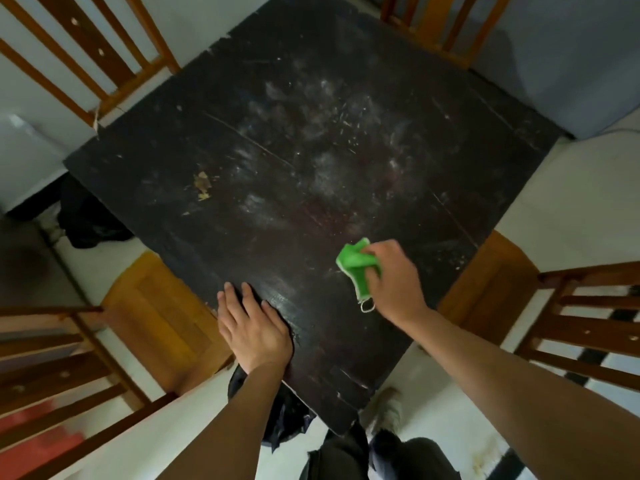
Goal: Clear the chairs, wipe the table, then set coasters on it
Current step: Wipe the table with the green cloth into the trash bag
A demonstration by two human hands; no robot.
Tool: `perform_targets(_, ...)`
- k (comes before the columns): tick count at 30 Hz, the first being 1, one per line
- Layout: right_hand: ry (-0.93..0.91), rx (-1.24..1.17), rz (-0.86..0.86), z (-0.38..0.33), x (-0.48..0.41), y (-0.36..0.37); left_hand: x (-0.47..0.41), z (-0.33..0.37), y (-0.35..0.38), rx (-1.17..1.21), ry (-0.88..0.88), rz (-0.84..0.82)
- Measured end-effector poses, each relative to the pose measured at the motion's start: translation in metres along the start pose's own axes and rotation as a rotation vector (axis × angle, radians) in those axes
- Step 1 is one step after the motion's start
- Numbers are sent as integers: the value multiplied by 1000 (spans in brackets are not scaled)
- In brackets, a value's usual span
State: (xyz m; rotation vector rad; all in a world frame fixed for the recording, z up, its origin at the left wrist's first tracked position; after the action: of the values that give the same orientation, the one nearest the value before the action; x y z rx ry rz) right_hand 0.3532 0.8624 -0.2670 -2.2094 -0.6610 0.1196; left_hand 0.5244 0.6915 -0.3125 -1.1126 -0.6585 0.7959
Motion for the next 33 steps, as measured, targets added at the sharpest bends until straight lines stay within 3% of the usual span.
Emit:
perform_targets(2,176,67,136,33,-6,-41,0,0,0,5,-2,-3)
perform_targets(5,325,258,197,76,-2,-70,1,0,0,3,0,21)
perform_targets(8,137,375,126,54,10,-24,2,0,1,-10,7,40)
perform_targets(11,-65,305,11,9,28,31,2,-2,2,-29,-11,22)
perform_targets(14,-150,173,-179,-2,22,32,3,0,-2,-68,-35,-9)
perform_targets(16,-127,72,-145,11,0,-4,-2,8,-7,-51,-55,-9)
perform_targets(21,277,50,227,103,-85,-141,-33,32,-17,-11,-68,60)
perform_targets(25,565,194,297,154,-105,-160,-54,55,2,32,-144,72)
perform_targets(28,302,256,234,117,-82,-96,-56,64,14,62,-274,110)
perform_targets(31,-50,217,55,63,-48,-31,-54,66,19,56,-287,135)
perform_targets(33,-142,122,-100,46,-38,-14,-52,66,19,52,-282,146)
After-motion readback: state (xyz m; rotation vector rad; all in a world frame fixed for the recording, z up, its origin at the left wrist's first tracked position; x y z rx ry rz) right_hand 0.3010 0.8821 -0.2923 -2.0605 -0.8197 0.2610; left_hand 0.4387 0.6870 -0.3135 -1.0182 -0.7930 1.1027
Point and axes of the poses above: each hand's wrist, its own x-axis away from the middle knuckle, its own y-axis out of the palm, z = x × y, the point moved 5 cm from there along -x, towards the middle knuckle, and after that the axes turned 2 degrees about -z, right-handed, at the moved point
